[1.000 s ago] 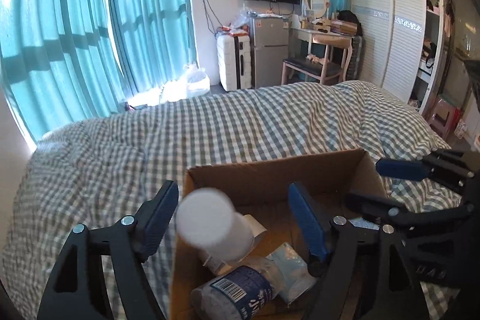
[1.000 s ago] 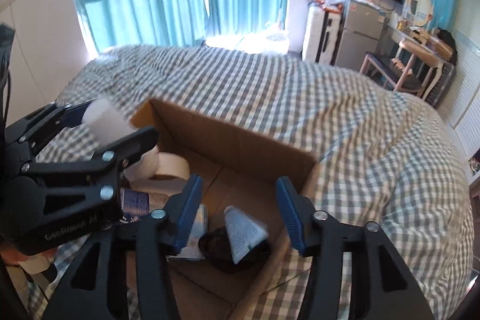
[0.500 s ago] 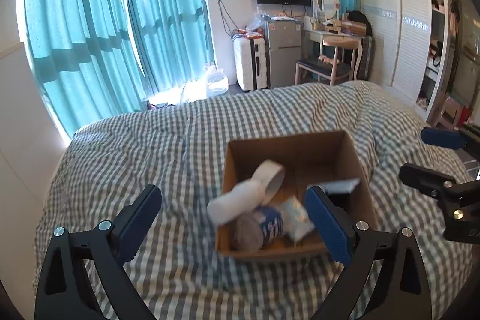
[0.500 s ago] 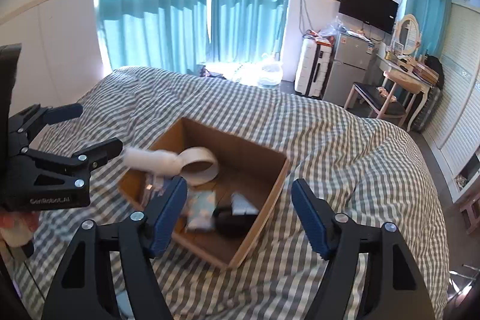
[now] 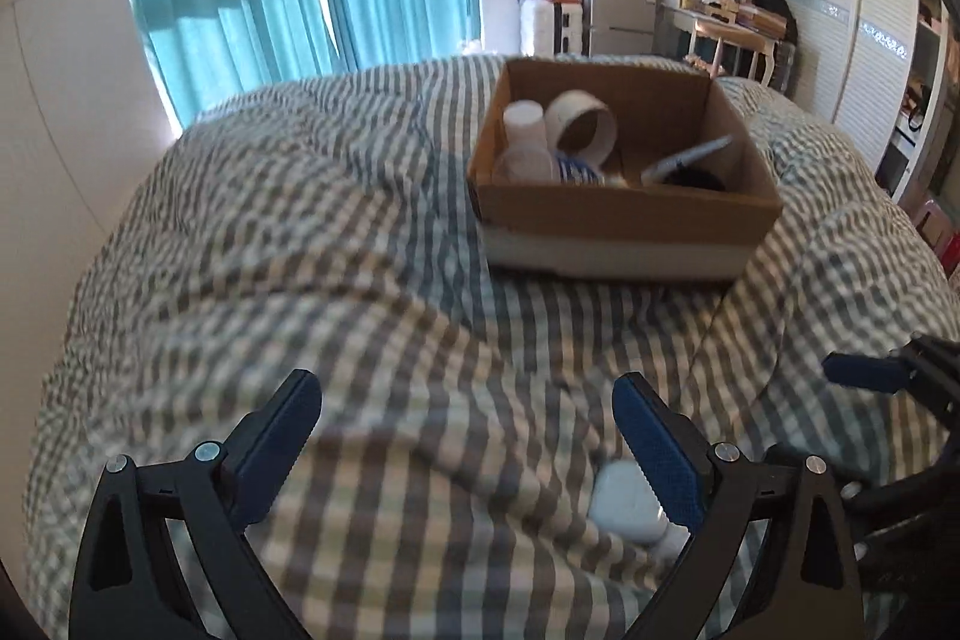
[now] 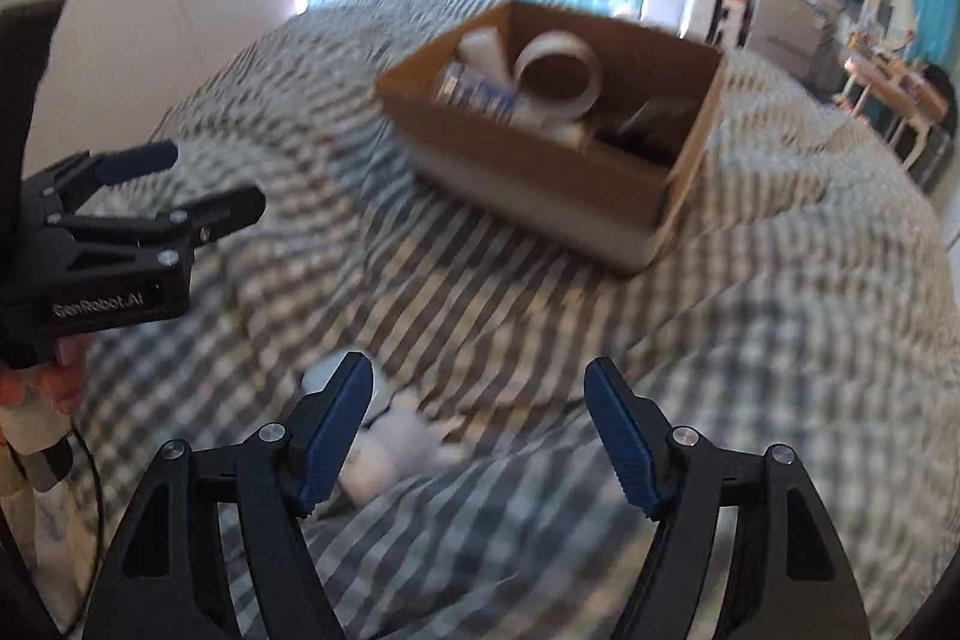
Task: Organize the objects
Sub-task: 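Grasp the white earbud case with the left tool while the right tool grasps the white plush toy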
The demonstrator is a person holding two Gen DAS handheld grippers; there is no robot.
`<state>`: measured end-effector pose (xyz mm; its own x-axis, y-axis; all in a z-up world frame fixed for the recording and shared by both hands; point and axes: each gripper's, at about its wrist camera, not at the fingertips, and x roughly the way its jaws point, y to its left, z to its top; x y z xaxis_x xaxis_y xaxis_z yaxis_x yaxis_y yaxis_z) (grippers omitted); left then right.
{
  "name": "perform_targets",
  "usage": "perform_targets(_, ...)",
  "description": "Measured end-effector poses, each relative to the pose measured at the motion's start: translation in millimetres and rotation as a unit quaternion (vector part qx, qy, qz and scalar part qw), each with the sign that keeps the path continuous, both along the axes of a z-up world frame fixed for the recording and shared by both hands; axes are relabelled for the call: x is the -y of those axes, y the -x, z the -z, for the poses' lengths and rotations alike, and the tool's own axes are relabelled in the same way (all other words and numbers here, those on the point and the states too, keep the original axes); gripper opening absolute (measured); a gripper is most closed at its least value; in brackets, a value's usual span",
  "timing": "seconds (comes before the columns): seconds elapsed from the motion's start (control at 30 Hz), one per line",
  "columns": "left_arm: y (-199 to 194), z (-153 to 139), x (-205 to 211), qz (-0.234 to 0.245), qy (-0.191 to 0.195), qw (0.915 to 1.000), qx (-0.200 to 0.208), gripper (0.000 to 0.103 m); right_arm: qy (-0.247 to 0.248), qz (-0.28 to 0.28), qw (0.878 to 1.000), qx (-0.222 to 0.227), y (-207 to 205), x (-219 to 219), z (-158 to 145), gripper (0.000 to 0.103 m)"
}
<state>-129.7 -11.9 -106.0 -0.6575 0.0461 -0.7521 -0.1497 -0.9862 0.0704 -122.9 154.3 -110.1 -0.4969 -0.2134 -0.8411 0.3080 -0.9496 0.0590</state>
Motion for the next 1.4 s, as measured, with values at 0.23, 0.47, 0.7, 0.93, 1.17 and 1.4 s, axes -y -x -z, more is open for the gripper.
perform_targets(0.23, -7.3, 27.5, 8.6, -0.003, -0.004, 0.9995, 0.03, 0.1, -0.023, -0.079, 0.996, 0.029, -15.0, 30.0, 31.1, 0.073)
perform_targets(0.47, -1.2, 32.7, 17.2, -0.008, -0.022, 0.9989, 0.04, 0.1, -0.061, -0.086, 0.992, 0.075, -2.1, 41.5, 64.2, 0.074)
perform_targets(0.7, -2.3, 33.4, 15.6, -0.009, -0.016, 0.999, 0.042, 0.1, -0.074, -0.087, 0.99, 0.084, 1.4, 43.8, 71.7, 0.076)
perform_targets(0.93, -5.4, 31.3, 9.8, -0.012, 0.005, 0.9991, 0.041, 0.1, -0.048, -0.048, 0.997, 0.04, -6.0, 29.2, 46.1, 0.074)
perform_targets(1.17, -4.9, 30.6, -19.8, 0.022, 0.027, 0.9984, 0.046, 0.1, -0.05, 0.016, 0.998, -0.035, 1.2, -16.9, -12.3, 0.074)
perform_targets(1.4, -10.3, 44.2, -60.5, 0.089, 0.025, 0.9937, 0.063, 0.099, -0.02, 0.055, 0.997, -0.04, 13.6, -51.1, -15.3, 0.074)
